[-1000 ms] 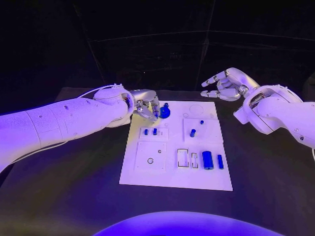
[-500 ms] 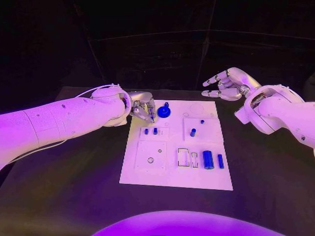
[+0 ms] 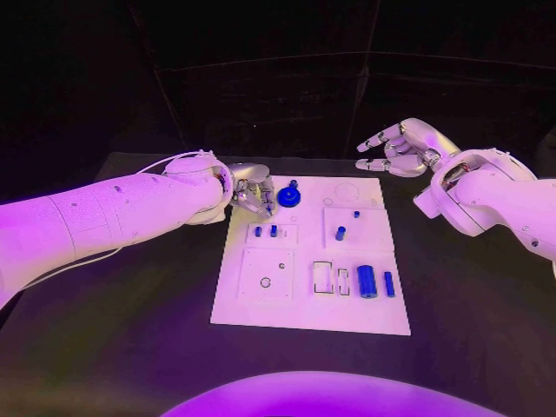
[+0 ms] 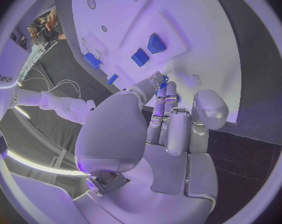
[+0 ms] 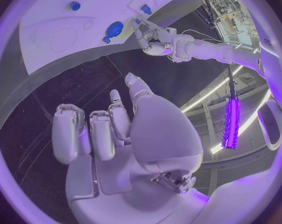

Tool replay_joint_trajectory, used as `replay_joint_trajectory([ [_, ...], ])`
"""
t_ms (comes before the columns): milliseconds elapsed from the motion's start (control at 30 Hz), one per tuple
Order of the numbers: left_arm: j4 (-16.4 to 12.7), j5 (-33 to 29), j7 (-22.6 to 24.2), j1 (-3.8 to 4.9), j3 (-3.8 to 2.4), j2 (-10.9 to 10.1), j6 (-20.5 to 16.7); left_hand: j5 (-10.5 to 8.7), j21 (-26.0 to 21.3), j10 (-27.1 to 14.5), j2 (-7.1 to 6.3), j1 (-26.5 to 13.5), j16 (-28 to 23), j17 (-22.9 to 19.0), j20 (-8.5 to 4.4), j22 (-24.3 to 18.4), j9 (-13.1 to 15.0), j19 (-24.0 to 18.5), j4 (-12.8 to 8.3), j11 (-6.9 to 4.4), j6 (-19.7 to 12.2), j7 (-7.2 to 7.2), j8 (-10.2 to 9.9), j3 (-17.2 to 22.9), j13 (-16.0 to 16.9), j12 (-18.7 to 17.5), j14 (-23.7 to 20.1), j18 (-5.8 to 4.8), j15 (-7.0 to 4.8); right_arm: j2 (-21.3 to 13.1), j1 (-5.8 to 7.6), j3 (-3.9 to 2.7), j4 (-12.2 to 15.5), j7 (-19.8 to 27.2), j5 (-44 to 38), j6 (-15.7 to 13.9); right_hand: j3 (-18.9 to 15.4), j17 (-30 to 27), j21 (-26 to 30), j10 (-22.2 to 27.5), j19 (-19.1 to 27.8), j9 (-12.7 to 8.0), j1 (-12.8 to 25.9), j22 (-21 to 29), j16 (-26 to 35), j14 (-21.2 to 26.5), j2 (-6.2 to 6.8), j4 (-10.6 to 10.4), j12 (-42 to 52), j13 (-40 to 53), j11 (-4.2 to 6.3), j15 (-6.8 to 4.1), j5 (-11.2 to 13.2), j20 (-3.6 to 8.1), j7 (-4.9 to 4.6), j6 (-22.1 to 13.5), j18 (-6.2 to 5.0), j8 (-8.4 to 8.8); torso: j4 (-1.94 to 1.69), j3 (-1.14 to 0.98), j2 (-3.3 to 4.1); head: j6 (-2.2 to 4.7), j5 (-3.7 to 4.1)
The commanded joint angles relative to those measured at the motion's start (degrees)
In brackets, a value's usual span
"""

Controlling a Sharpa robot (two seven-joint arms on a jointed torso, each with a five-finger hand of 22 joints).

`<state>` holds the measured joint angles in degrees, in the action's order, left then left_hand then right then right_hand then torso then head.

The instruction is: Assemble the parts on the task board

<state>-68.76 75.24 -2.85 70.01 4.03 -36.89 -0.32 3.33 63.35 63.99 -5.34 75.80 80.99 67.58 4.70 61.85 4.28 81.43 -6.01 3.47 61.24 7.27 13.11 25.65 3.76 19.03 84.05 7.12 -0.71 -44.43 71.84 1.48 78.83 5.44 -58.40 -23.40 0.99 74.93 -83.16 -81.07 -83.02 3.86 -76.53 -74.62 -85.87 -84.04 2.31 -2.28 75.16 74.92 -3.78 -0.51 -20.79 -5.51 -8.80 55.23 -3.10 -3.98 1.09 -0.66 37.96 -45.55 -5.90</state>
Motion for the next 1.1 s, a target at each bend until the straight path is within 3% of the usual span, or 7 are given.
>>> replay_joint_trajectory([
  [33, 0.2, 0.05, 0.32, -0.05, 0.06, 0.22, 0.21, -0.28, 0.29, 0.3, 0.05, -0.22, -0.16, -0.06, -0.13, 0.05, -0.02, 0.27, 0.08, 0.04, 0.53, -0.05, -0.2, 0.3, 0.06, -0.32, 1.37, -0.93, -0.44, 0.0, 0.11, -0.03, 0.14, 0.35, 0.07, 0.32, -0.1, 6.27, 0.39, 0.39, 0.23, 0.01, -0.15, 0.0, 0.27, -4.03, -0.53, 0.25, 0.01, 2.96, 0.1, -0.18, -0.14, 0.12, 0.0, 0.34, -0.11, -0.06, 0.03, 0.01, 0.01, 0.01, -0.02],
  [933, 0.43, 0.71, 0.33, -0.24, 0.28, 1.16, 0.86, -0.29, 0.31, 0.49, 0.04, -0.06, -0.25, -0.28, -0.14, 0.12, 0.0, 0.2, -0.13, -0.01, 0.67, -0.09, -0.35, 0.51, 0.08, -0.57, 1.3, -0.93, -0.46, 0.19, 0.11, -0.03, 0.07, 0.3, 0.07, 0.45, -0.1, 6.27, 0.39, 0.39, 0.23, 0.01, -0.15, 0.0, 0.27, -4.03, -0.53, 0.25, 0.01, 2.96, 0.1, -0.18, -0.14, 0.12, 0.0, 0.34, -0.11, -0.06, 0.0, 0.03, 0.01, -0.14, 0.09],
  [1100, 0.52, 0.75, 0.04, -0.24, 0.29, 1.28, 0.98, -0.3, 0.25, 0.22, -0.36, -0.32, -0.32, -0.51, -0.07, 0.18, -0.15, 0.03, -0.32, 0.28, 0.16, 0.25, -1.11, 0.63, 0.03, -1.38, 1.22, -0.94, -0.28, 0.16, 0.11, -0.03, 0.09, 0.27, 0.07, 0.45, -0.1, 6.27, 0.39, 0.39, 0.23, 0.01, -0.15, 0.0, 0.27, -4.03, -0.53, 0.25, 0.01, 2.96, 0.1, -0.18, -0.14, 0.12, 0.0, 0.34, -0.11, -0.06, -0.01, 0.0, 0.0, -0.22, 0.2],
])
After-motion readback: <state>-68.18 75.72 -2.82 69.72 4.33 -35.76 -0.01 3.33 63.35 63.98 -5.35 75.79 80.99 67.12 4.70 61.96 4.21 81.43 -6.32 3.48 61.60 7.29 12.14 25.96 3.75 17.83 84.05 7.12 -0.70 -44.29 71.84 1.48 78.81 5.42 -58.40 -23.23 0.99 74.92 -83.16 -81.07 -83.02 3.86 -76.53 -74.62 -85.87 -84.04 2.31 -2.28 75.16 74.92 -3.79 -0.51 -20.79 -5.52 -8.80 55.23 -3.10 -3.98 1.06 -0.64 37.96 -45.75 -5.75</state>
